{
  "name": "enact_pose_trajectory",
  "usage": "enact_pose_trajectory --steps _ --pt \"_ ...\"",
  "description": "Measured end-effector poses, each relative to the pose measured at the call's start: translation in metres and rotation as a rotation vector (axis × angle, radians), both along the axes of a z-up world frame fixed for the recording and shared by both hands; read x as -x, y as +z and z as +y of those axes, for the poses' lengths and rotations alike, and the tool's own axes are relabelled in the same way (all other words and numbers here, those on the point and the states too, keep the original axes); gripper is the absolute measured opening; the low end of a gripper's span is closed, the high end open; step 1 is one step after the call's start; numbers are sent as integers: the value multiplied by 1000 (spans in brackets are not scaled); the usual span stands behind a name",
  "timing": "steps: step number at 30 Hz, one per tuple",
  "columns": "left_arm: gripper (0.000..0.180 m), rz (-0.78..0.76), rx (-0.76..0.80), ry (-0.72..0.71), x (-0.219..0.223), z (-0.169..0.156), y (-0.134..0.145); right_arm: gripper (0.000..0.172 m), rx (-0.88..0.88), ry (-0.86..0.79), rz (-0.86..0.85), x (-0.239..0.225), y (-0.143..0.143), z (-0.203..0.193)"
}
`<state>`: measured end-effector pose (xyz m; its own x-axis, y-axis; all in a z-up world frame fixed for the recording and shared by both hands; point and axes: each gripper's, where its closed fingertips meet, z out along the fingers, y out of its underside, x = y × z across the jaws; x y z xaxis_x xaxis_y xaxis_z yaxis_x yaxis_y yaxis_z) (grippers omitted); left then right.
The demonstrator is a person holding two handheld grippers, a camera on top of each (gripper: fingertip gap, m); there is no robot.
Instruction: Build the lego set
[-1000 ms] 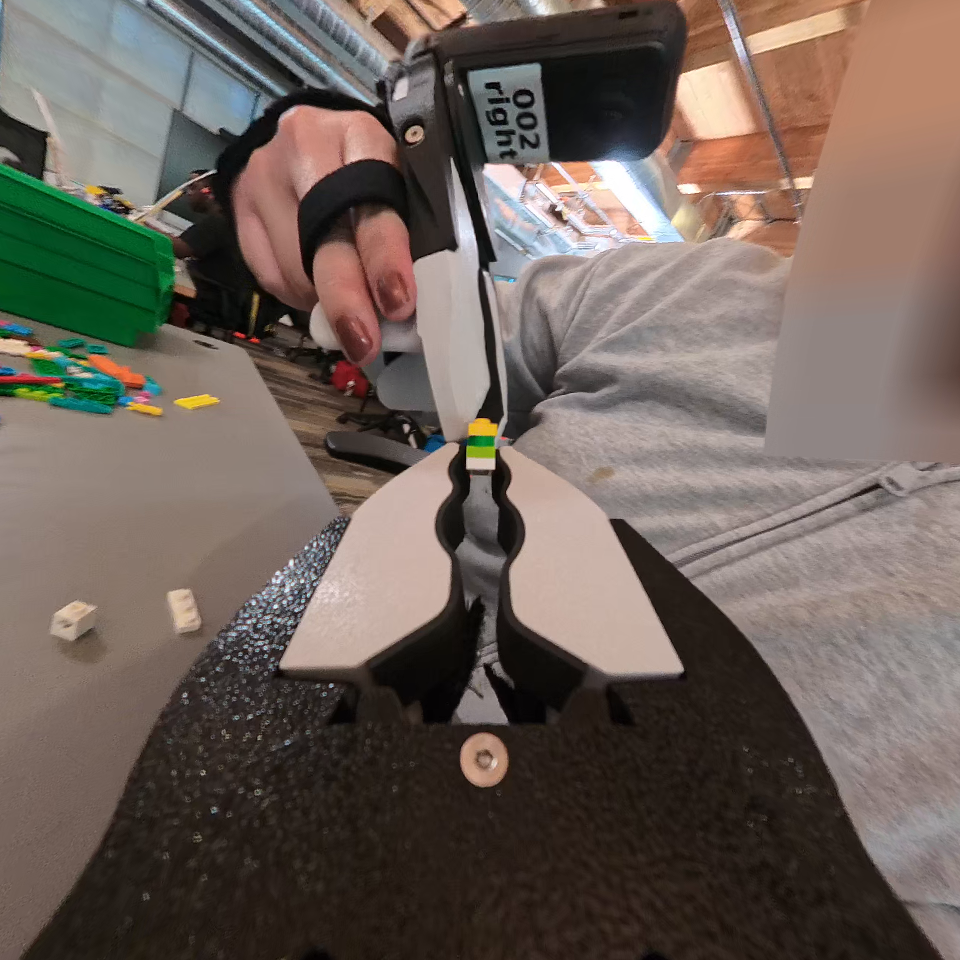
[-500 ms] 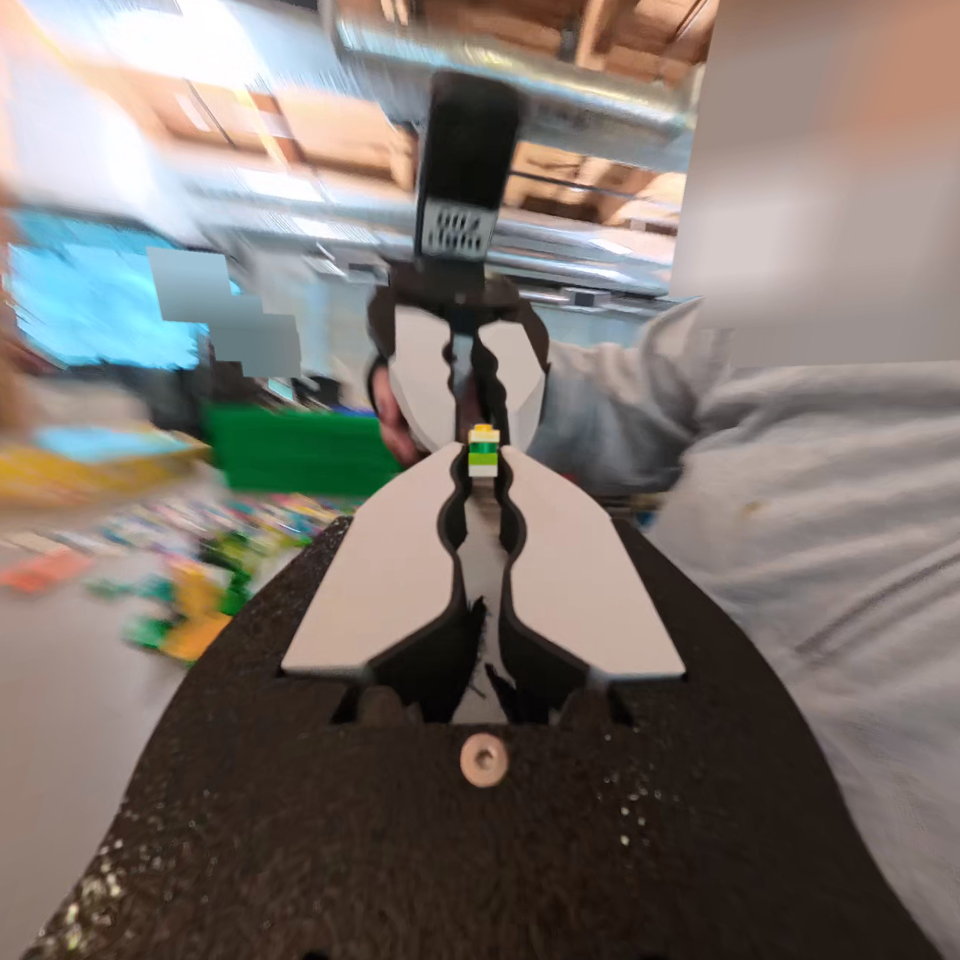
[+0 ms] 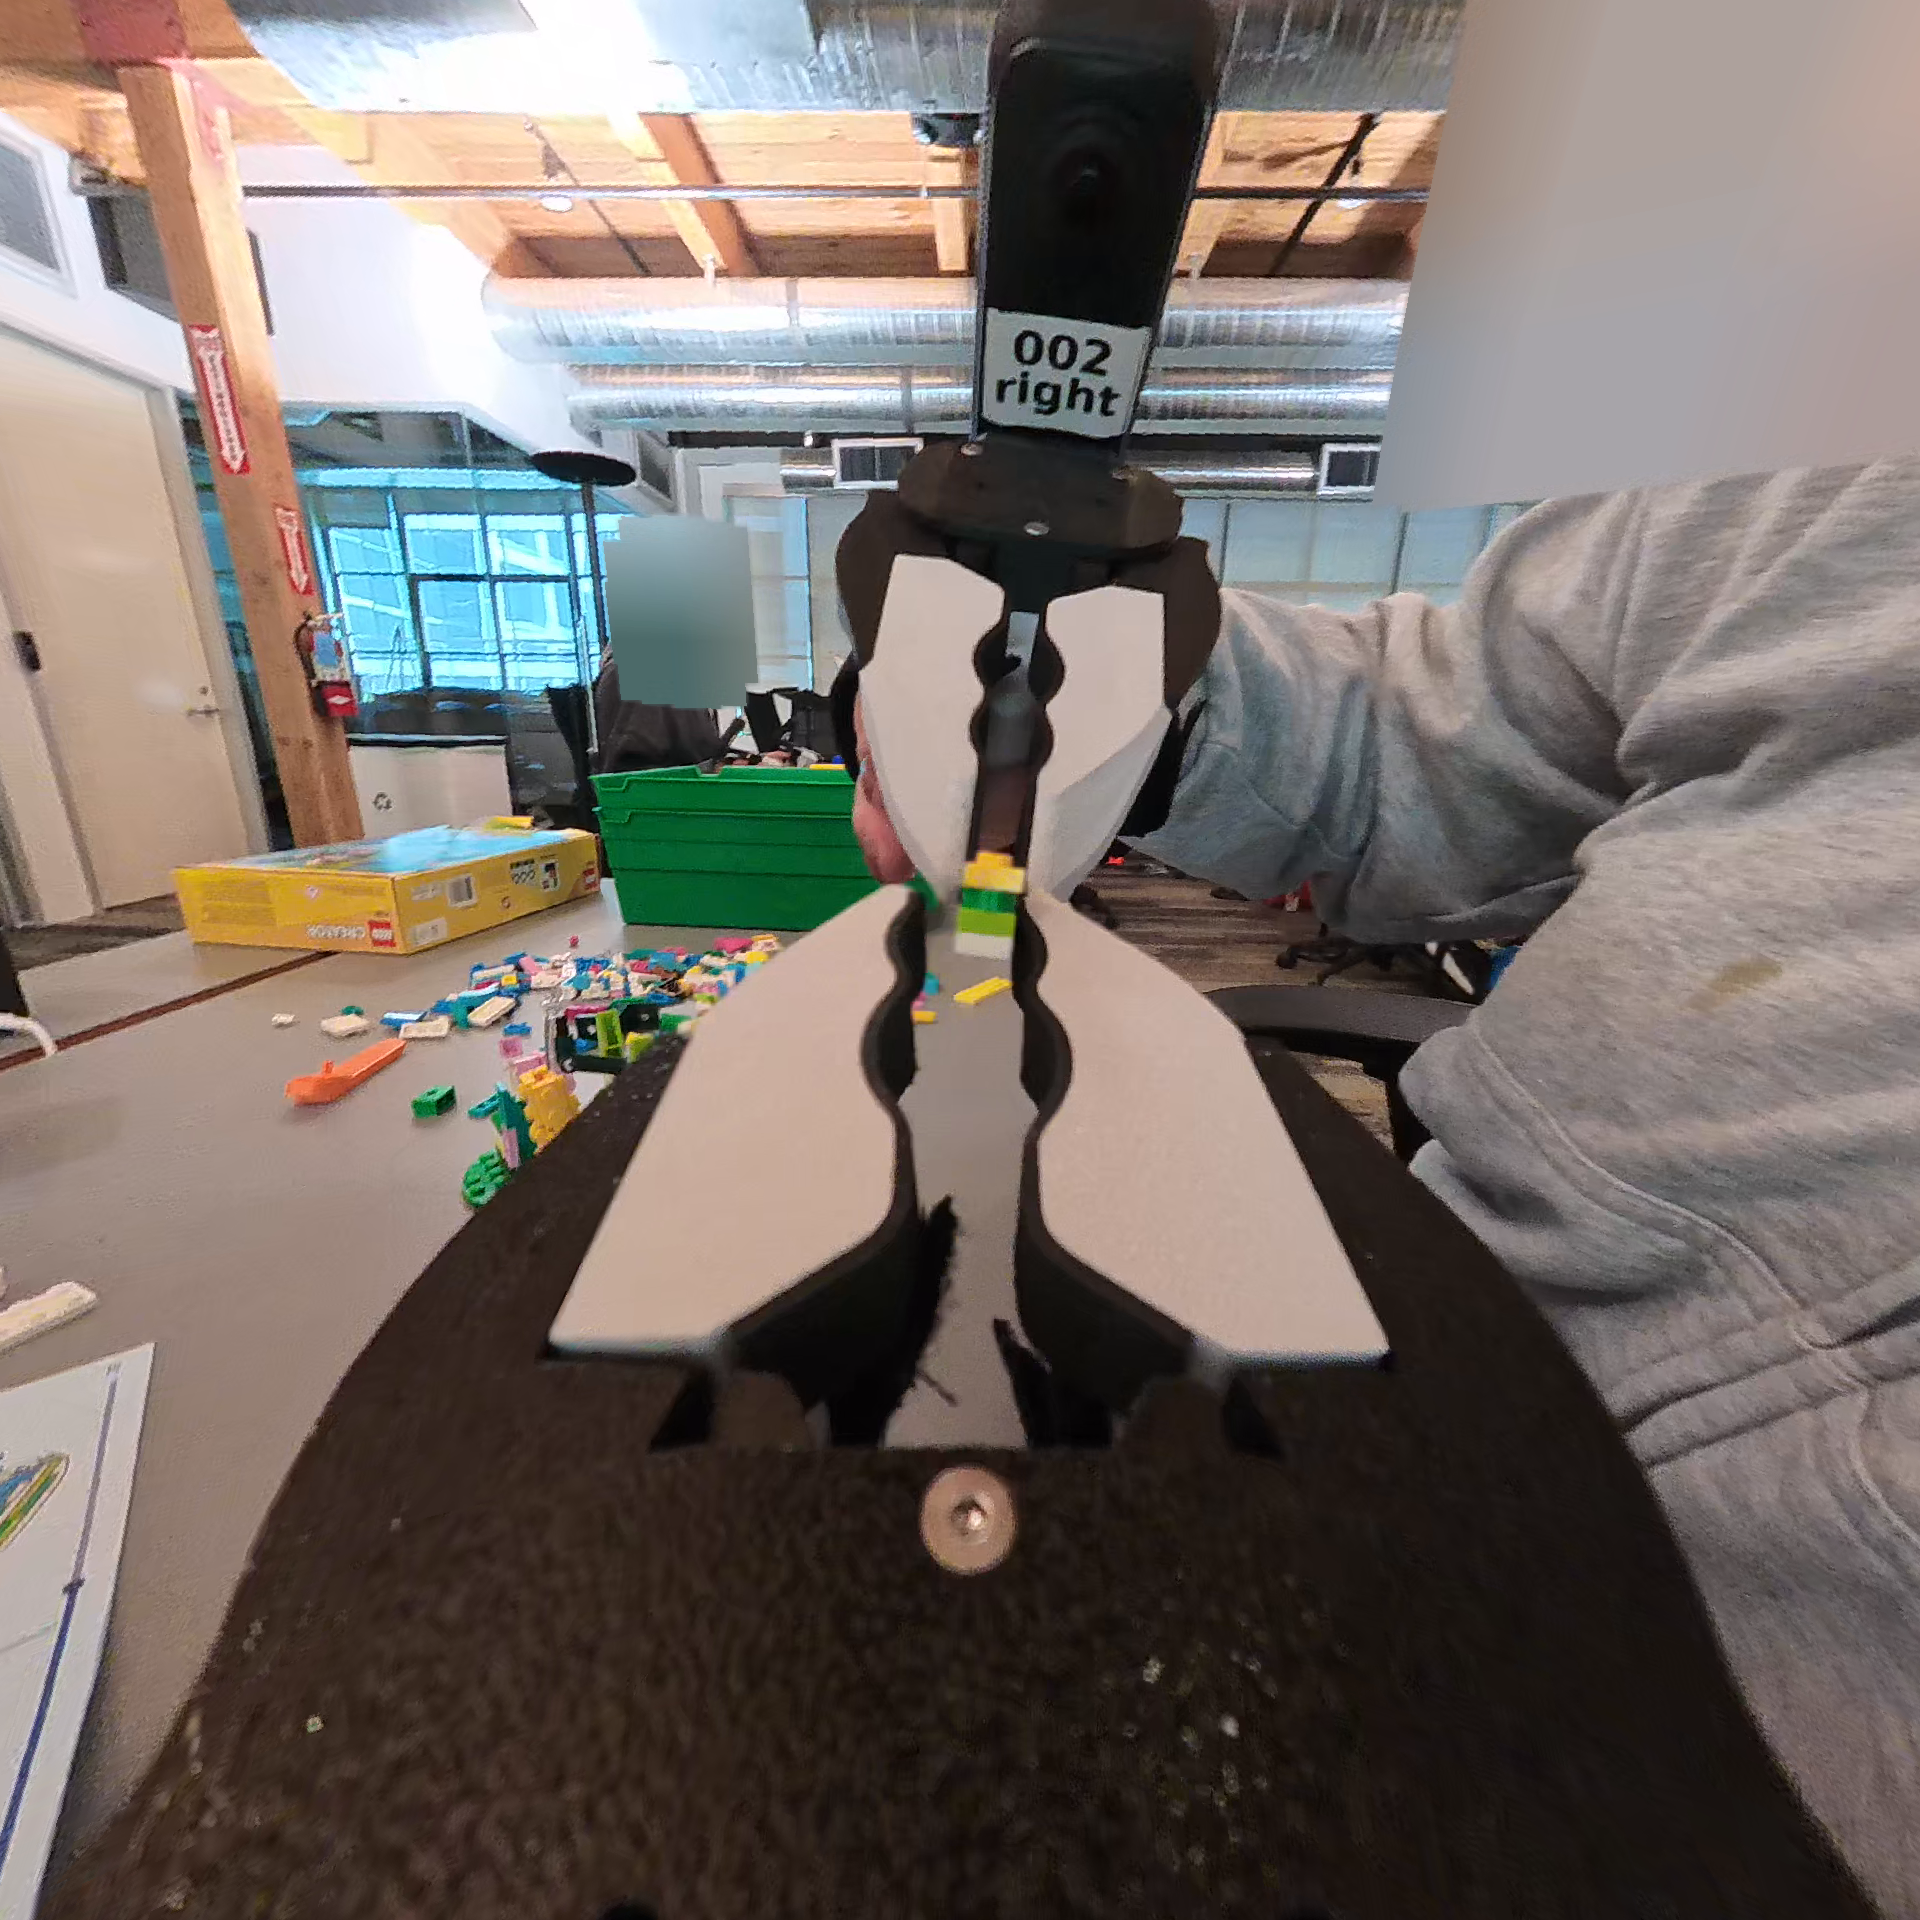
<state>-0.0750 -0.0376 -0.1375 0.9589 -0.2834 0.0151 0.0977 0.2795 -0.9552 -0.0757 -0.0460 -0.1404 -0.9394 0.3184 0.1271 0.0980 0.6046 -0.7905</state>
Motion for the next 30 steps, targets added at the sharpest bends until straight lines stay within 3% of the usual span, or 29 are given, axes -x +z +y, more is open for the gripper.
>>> enact_pose_trajectory --steps 2,9,13,19,30 --pt "19 -2 21 -1 0 2 -3 7 2 7 -6 -1 -1 1" --pt "7 91 72 -5 -7 7 -13 7 -21 19 13 -1 -6 4" --pt "7 199 82 60 -7 8 -16 8 -88 22 54 -2 -9 3" --pt "7 234 104 139 -1 9 -16 7 -136 -6 97 3 -9 4" --pt "7 204 124 194 10 9 -18 7 -551 -7 686 15 -7 6"
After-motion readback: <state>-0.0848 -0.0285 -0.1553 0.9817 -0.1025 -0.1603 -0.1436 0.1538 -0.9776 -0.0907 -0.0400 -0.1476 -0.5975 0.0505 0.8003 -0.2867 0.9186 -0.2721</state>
